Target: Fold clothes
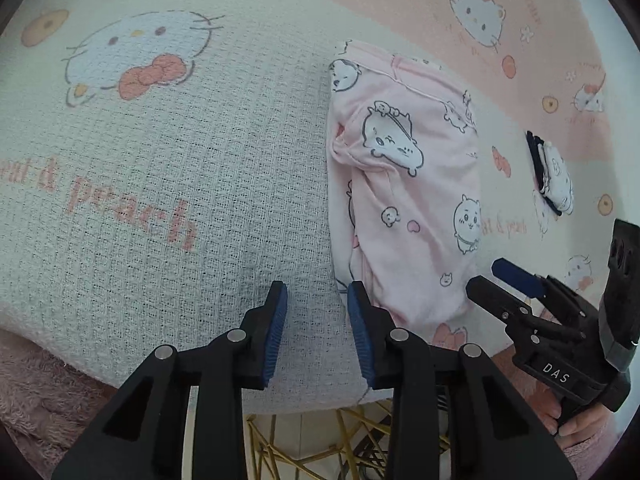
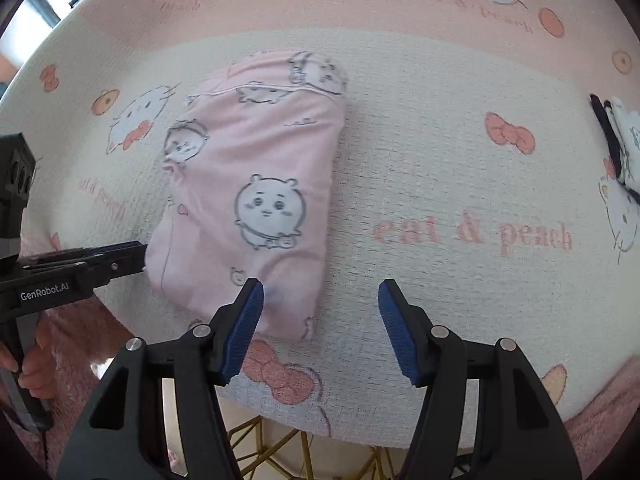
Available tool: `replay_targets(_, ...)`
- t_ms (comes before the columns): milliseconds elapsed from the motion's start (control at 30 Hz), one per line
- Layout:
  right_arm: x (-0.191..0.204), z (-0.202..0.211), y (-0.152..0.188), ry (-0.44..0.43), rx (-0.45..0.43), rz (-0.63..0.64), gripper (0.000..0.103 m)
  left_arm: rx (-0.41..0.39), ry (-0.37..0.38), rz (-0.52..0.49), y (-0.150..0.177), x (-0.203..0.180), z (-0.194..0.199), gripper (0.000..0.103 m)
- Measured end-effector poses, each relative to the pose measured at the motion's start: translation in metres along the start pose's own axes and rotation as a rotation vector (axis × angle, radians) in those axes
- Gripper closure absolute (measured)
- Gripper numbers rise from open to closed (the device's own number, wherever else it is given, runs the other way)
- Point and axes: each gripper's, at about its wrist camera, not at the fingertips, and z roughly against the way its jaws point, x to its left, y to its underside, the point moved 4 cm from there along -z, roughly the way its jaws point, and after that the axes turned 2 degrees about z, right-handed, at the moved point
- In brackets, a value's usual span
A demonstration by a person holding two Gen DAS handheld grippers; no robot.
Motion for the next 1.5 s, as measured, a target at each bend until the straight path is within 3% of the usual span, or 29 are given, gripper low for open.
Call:
replay_targets(100,0.025,0.000,-0.009,-0.044,-0.012,0.076,0.042,-0.005,-0.021,-0.031,0.008,-0.005,0.003,0.069)
replay_targets(167,0.041,0.001,-0.015,-0.075,-0.019,0.138,0.042,-0.018,0.007,0.028,0.010,0.009,0.007,0.069)
replay_targets(267,0.086,-0.008,-0.004,-0.106,-0.011,0.267,0.042,-0.040,0.142,0.177,0.007,0.033,0.012,0.069)
replay_targets(333,0.116,-0.037,-0.005,-0.048,0.007,0.336,0.043,-0.047,0.256,0.266,0.004,0.044,0.014,0.069)
replay_targets(400,0.102,-0.042,0.002,-0.006,0.021,0.279,0.043,-0.037,0.408,0.330,-0.001,0.043,0.011,0.069)
replay_targets(500,0.071,-0.035,0.000,-0.148,0.028,0.074,0.044,-0.008,0.614,0.404,-0.007,0.039,0.005,0.069)
replay_targets(567,0.057,-0.032,-0.001,-0.211,0.037,-0.006,0.046,0.043,0.671,0.395,-0.009,0.026,-0.005,0.069)
replay_targets(700,0.049,-0.026,0.002,-0.233,0.036,-0.017,0.047,0.069,0.634,0.380,-0.011,0.017,-0.012,0.069)
replay_targets(767,0.050,-0.022,0.005,-0.213,0.036,0.023,0.047,0.045,0.665,0.399,-0.013,0.021,-0.003,0.068)
replay_targets(867,0.055,-0.024,0.005,-0.192,0.031,0.057,0.046,0.051,0.647,0.372,-0.016,0.020,0.000,0.062)
replay_targets(967,0.049,-0.019,0.006,-0.221,0.032,0.047,0.046,0.087,0.620,0.370,-0.013,0.016,-0.010,0.062)
replay_targets(1067,0.041,-0.016,0.003,-0.244,0.029,0.029,0.046,0.068,0.640,0.347,-0.016,0.009,-0.007,0.062)
replay_targets(1233,0.028,-0.009,0.001,-0.127,0.030,0.044,0.046,0.002,0.644,0.331,-0.025,0.012,0.006,0.062)
replay_targets(1333,0.021,-0.003,0.002,-0.149,0.019,0.024,0.046,0.038,0.651,0.343,-0.024,0.010,-0.002,0.062)
replay_targets(1500,0.018,-0.022,0.008,-0.048,0.061,0.065,0.046,0.128,0.597,0.322,-0.009,0.004,-0.019,0.062)
